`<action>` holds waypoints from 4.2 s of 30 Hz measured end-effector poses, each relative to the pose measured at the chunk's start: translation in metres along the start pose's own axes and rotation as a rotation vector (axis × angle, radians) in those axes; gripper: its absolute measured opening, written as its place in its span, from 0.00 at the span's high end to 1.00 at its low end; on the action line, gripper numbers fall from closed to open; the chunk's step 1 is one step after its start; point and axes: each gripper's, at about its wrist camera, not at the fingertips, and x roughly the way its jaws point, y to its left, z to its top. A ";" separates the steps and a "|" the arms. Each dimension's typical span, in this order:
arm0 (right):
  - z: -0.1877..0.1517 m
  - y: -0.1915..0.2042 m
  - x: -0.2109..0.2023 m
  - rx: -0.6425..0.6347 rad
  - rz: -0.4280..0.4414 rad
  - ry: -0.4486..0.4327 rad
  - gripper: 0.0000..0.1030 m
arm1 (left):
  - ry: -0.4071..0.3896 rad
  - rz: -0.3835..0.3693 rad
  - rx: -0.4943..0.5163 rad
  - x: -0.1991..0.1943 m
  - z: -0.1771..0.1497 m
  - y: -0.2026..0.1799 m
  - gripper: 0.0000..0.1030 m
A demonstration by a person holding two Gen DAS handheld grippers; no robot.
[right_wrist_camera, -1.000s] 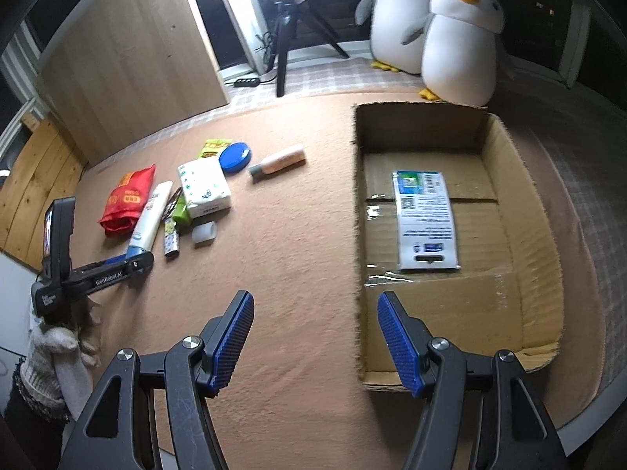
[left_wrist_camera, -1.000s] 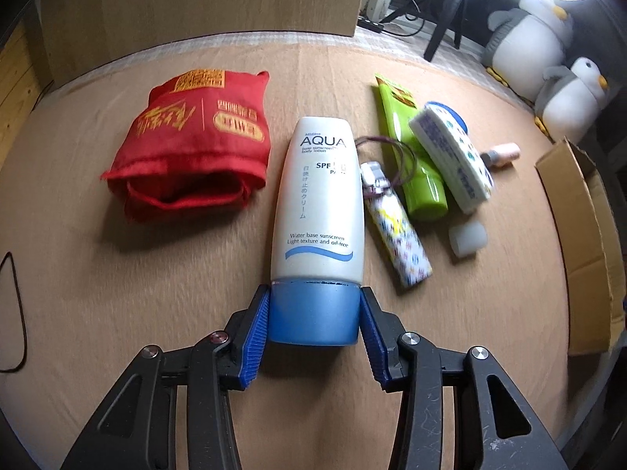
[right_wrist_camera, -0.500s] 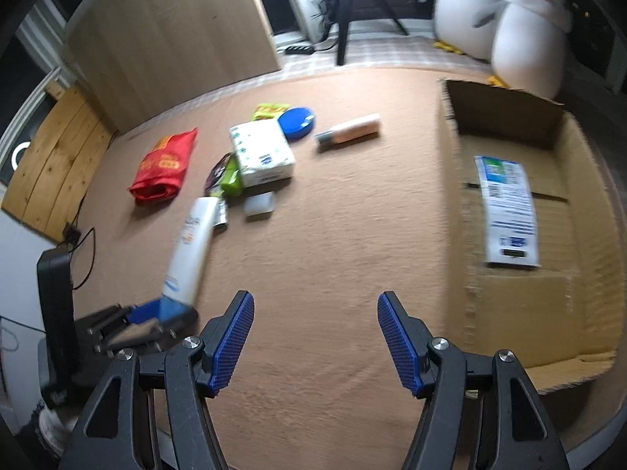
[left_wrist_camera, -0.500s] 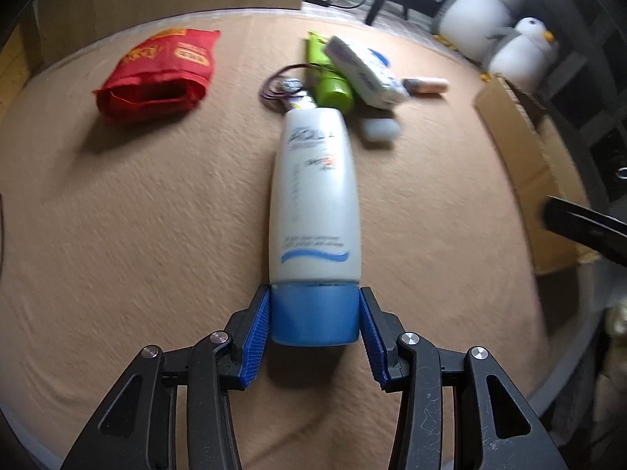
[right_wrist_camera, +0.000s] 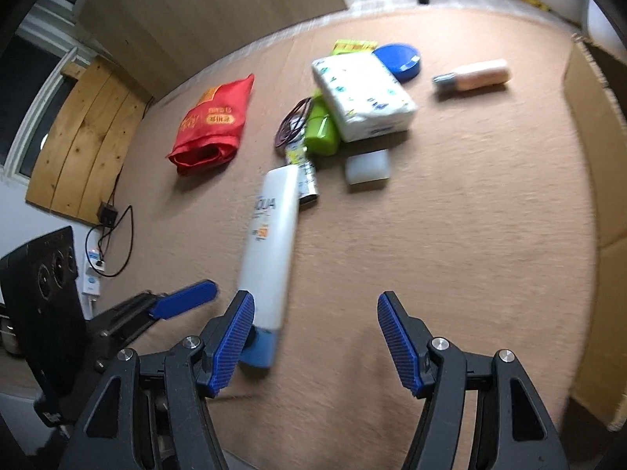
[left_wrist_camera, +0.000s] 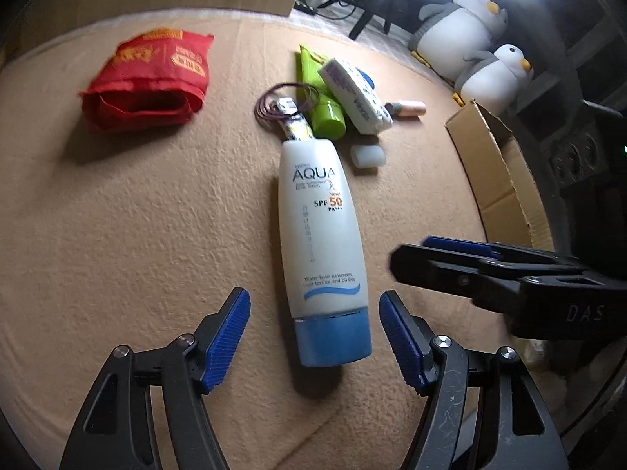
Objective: Organize objects
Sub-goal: 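Lift the tube with the left gripper while the right gripper grasps it too, then lower the sunscreen tube into the box and open both grippers, then grasp the purple rubber band with the left gripper while the right grasps the white cube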
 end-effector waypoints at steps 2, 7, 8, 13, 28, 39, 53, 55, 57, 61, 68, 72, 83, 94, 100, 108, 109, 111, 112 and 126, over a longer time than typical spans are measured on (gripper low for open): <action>0.003 0.002 0.006 0.005 0.009 0.018 0.40 | 0.014 -0.021 0.000 0.007 0.002 0.001 0.31; 0.008 0.009 0.018 -0.006 0.012 0.050 0.45 | 0.032 -0.051 -0.003 0.015 0.001 0.002 0.37; 0.009 0.010 0.020 -0.010 0.010 0.058 0.49 | 0.031 -0.053 0.000 0.015 0.000 0.001 0.38; 0.011 0.009 0.026 -0.007 0.023 0.078 0.52 | 0.031 -0.059 0.013 0.018 0.001 -0.004 0.42; 0.007 0.014 0.027 -0.034 0.055 0.099 0.70 | 0.008 -0.060 0.004 0.020 -0.002 -0.011 0.49; -0.002 0.023 0.013 -0.071 0.052 0.043 0.70 | -0.032 -0.037 0.031 0.001 0.001 -0.023 0.50; -0.015 -0.033 -0.073 -0.006 -0.018 -0.129 0.70 | -0.074 -0.128 0.183 0.013 0.046 -0.139 0.50; -0.018 -0.049 -0.083 0.018 -0.029 -0.148 0.70 | -0.070 -0.144 0.209 0.022 0.052 -0.161 0.50; -0.022 -0.066 -0.093 0.045 -0.045 -0.168 0.70 | -0.065 -0.158 0.229 0.030 0.055 -0.179 0.50; -0.031 -0.099 -0.109 0.089 -0.071 -0.195 0.70 | -0.050 -0.186 0.266 0.048 0.060 -0.219 0.50; -0.046 -0.147 -0.130 0.157 -0.103 -0.221 0.70 | -0.025 -0.213 0.327 0.074 0.063 -0.273 0.50; -0.052 -0.167 -0.136 0.190 -0.111 -0.229 0.70 | -0.010 -0.215 0.352 0.084 0.063 -0.291 0.50; -0.060 -0.180 -0.150 0.208 -0.170 -0.271 0.55 | -0.023 -0.164 0.374 0.084 0.064 -0.288 0.47; -0.063 -0.157 -0.148 0.181 -0.200 -0.292 0.52 | -0.070 -0.101 0.319 0.047 0.061 -0.228 0.47; -0.061 -0.128 -0.134 0.117 -0.207 -0.303 0.52 | -0.096 -0.017 0.266 0.028 0.065 -0.173 0.44; -0.054 -0.089 -0.104 0.057 -0.179 -0.336 0.52 | -0.123 0.108 0.120 0.011 0.079 -0.073 0.43; -0.051 -0.085 -0.098 0.049 -0.186 -0.321 0.52 | -0.125 0.129 0.113 0.010 0.082 -0.061 0.44; -0.046 -0.077 -0.087 0.036 -0.189 -0.302 0.52 | -0.123 0.151 0.109 0.009 0.085 -0.045 0.44; -0.043 -0.072 -0.081 0.028 -0.189 -0.290 0.52 | -0.121 0.162 0.106 0.010 0.087 -0.037 0.44; -0.014 -0.048 -0.006 0.010 -0.197 -0.160 0.52 | -0.069 0.225 0.203 0.049 0.126 -0.015 0.44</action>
